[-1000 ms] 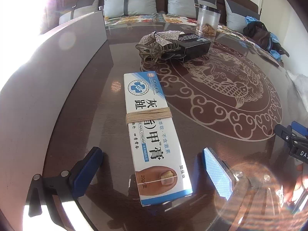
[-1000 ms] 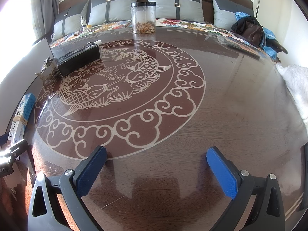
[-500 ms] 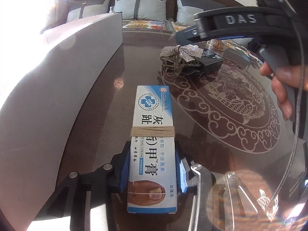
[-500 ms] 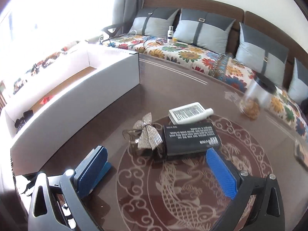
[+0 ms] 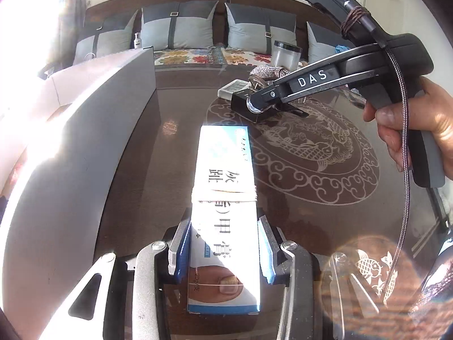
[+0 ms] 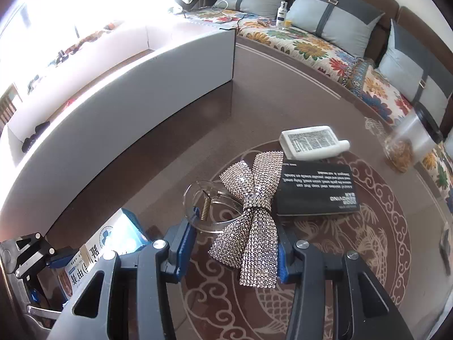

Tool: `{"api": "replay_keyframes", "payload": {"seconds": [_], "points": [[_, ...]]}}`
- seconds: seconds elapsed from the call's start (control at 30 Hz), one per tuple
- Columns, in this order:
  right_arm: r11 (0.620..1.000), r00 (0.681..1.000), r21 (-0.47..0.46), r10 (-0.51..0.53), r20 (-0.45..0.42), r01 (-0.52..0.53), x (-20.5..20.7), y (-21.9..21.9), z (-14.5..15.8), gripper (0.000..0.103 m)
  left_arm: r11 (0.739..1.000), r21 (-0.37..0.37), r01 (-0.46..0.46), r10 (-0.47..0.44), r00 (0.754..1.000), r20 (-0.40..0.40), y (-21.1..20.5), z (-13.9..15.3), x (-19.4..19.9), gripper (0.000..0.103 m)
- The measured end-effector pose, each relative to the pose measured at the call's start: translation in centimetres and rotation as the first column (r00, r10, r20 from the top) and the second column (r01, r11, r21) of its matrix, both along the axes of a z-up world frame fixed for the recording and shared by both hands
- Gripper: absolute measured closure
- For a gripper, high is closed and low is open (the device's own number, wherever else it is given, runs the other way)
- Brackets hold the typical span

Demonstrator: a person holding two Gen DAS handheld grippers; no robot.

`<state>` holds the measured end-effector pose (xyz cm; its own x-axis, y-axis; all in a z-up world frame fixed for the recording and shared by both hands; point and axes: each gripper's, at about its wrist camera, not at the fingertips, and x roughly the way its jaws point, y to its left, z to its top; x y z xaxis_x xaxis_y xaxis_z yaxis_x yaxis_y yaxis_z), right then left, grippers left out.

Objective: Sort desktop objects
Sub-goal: 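Carry the ointment box to the white box while the right gripper grasps the rhinestone bow clip, then open both grippers over the white box and move back over the table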

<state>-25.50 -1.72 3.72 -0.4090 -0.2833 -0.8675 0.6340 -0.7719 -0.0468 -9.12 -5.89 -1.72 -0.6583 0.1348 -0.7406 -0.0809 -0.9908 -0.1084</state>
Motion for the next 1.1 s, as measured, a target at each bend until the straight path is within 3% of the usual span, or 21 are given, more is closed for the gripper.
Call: {"api": "replay_keyframes", "payload": {"seconds": [0.1,0.2,0.37,0.5,0.67,0.77,0.83,0.93,1.03,1.1], "points": [[0.998,0.997,-0.012,-0.055,-0.044,0.055,2.0,2.2,2.5,0.056,0.997,0.075,0.008,-0.006,0.999,-0.033,-0.7,2.9,1.9,0.063],[0.999,0.995,-0.033,-0.044,-0.094,0.041,3.2,2.0,6.0,0.056,0.991,0.132,-0.021,0.033,0.995,-0.091,-3.2,6.6,3.8,0.063],[0.982,0.996,-0.19,0.007,-0.092,-0.024,5.5,-3.7,10.6,0.056,0.98,0.121,-0.161,0.176,0.976,-0.131,-11.7,10.8,5.8,0.063],[0.949,0.991,-0.288,0.107,-0.084,-0.127,7.9,-11.6,11.3,0.056,0.949,0.073,-0.305,0.31,0.949,-0.062,-20.1,10.4,5.9,0.063],[0.948,0.981,-0.254,0.188,-0.038,-0.191,9.9,-20.6,7.2,0.055,0.916,0.006,-0.402,0.399,0.91,0.109,-26.5,6.1,4.6,0.062],[0.962,0.98,-0.207,0.195,0.049,-0.181,10.4,-23.3,3.7,0.04,0.904,-0.023,-0.428,0.425,0.888,0.177,-27.3,4.1,4.4,0.049],[0.967,0.981,-0.18,0.19,0.048,-0.178,11.3,-23.7,2.8,0.032,0.886,-0.055,-0.46,0.463,0.873,0.155,-27.2,3.9,5.1,0.025],[0.963,0.982,-0.195,0.187,-0.002,-0.184,12.9,-22.1,3.3,0.008,0.861,-0.073,-0.503,0.508,0.856,0.092,-26.4,4.7,6.7,0.022],[0.963,0.984,-0.216,0.135,-0.115,-0.158,14.5,-18.0,5.1,0.005,0.857,-0.044,-0.513,0.514,0.857,0.032,-24.6,5.8,8.2,0.022],[0.971,0.978,-0.213,0.07,-0.198,-0.113,15.4,-14.2,6.1,0.0,0.874,0.003,-0.486,0.486,0.874,-0.012,-22.6,6.8,9.0,0.022]]}}
